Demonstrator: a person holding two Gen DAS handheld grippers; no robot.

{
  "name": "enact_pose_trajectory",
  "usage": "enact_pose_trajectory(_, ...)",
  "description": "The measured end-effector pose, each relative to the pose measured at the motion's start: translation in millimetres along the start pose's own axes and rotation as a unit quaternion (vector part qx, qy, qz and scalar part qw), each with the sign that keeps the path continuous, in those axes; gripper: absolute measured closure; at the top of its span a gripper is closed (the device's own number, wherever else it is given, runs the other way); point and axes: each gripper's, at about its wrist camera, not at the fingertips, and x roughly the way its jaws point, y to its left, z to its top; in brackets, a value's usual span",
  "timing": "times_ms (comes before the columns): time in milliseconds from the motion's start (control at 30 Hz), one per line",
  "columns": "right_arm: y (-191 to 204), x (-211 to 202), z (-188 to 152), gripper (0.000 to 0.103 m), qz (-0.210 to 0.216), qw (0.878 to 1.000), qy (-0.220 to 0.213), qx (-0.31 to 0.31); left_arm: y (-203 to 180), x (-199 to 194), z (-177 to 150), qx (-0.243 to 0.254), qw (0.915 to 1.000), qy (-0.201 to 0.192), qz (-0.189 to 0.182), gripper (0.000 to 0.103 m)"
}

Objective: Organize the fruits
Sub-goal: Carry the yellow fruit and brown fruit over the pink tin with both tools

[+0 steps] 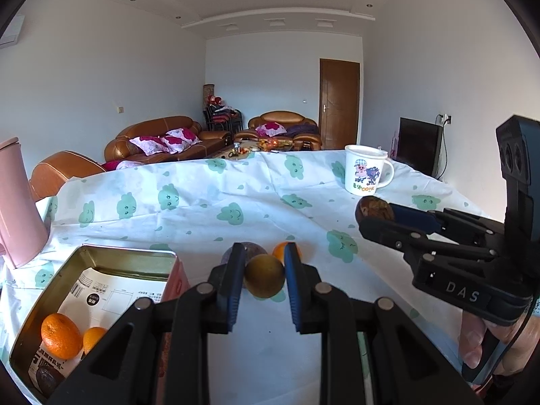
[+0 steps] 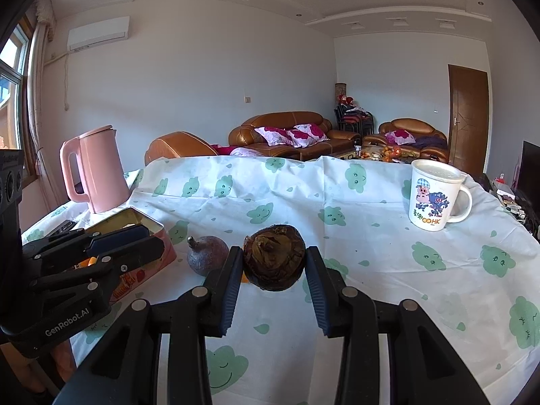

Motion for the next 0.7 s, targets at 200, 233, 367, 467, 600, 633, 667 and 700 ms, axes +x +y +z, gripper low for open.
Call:
enact_pose_trajectory(200, 4.4, -2.0, 0.4, 0.063, 0.0, 1.0, -0.006, -0.01, 1.4, -7.9, -1.3, -0.005, 0.9999, -0.012, 0.002, 0.078)
enact_pose_trajectory(233, 5.2, -1.3, 0.4, 0.063, 0.001, 1.0, -0.004, -0.01, 3.5, -9.6, -2.0, -0.007, 0.9999, -0.012, 0.002, 0.078)
enact_pose_trajectory(367, 12.8, 0.8, 1.9, 0.063, 0.023, 1.0, 0.003, 0.001, 17.9, -22.4, -2.9, -0.017, 0.9997, -0.018, 0.003, 0.078)
enact_pose_trajectory(467, 30.7, 0.0, 7.8, 0.063, 0.038, 0.999, 0.0, -0.013, 38.3, -37.4, -1.8, -0.029, 0.999, -0.027, 0.019, 0.078)
enact_pose_trajectory(600, 59.6, -0.5, 18.7, 0.063, 0.069, 0.997, -0.005, -0.033, 74.8, -56.3, -4.7, -0.053, 0.9969, -0.03, 0.051, 0.078)
enact_pose_trajectory(633, 66.8, 0.0, 20.6, 0.063, 0.076, 0.996, -0.005, -0.037, 84.6, -60.6, -6.6, -0.059, 0.9961, -0.028, 0.059, 0.078)
enact_pose_trajectory(667, 73.5, 0.8, 22.1, 0.063, 0.082, 0.996, -0.005, -0.042, 94.0, -64.8, -8.5, -0.065, 0.9952, -0.027, 0.068, 0.078)
enact_pose_trajectory(700, 79.9, 2.2, 22.9, 0.063, 0.088, 0.995, -0.004, -0.046, 102.9, -69.1, -10.6, -0.071, 0.9941, -0.027, 0.077, 0.078)
